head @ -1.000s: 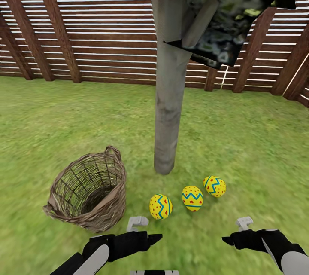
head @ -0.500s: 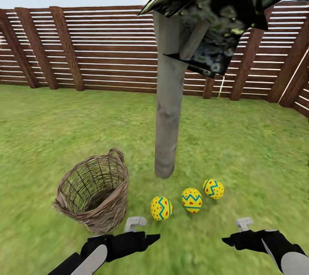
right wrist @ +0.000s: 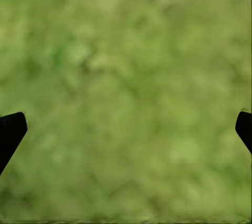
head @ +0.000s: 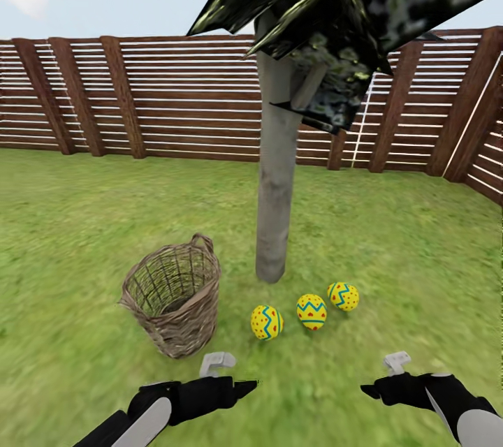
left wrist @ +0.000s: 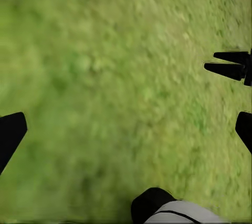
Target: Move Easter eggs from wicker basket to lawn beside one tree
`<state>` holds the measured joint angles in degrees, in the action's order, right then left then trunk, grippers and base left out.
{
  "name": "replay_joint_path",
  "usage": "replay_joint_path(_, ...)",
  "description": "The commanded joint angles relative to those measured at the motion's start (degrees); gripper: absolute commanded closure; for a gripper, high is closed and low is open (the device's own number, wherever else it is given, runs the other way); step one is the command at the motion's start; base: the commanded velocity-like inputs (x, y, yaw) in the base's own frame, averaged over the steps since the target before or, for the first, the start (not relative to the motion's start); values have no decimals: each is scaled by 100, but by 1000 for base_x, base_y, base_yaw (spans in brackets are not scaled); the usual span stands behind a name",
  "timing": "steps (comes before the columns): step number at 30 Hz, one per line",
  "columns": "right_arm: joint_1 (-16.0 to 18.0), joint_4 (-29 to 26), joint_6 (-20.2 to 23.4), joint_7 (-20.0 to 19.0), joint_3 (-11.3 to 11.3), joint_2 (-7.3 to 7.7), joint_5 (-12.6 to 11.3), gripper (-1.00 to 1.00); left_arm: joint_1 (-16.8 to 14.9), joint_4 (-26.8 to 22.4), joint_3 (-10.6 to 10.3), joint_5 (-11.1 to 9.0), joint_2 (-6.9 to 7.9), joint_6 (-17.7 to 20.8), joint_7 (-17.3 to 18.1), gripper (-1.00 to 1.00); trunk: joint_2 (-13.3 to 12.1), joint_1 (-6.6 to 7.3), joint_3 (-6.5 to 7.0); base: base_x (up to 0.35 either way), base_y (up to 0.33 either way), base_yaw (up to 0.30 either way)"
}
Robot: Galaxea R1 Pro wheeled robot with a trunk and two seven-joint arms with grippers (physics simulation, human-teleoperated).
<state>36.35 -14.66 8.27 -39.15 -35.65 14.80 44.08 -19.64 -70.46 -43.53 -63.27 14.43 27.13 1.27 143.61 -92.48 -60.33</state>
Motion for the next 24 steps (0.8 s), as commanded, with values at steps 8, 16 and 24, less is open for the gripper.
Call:
replay_joint_path(8, -3, -11, 35, 361, -47, -4, 21, -100, -5, 447, 337, -12, 115, -9, 0, -100, -9, 25, 173, -315, 68, 0)
replay_joint_path(16, -29, 74, -220, 1176, -56, -108, -32, -100, -5, 934, 430, -1, 194, -52, -4, -100, -19, 46, 350, -61, 12, 0)
replay_joint_path(24, -32, 611, -586, 1906, -56, -127, -49, -100, -5, 1507, 434, -9, 309, -92, 0, -100, -30, 66, 527, -1, 0, 0)
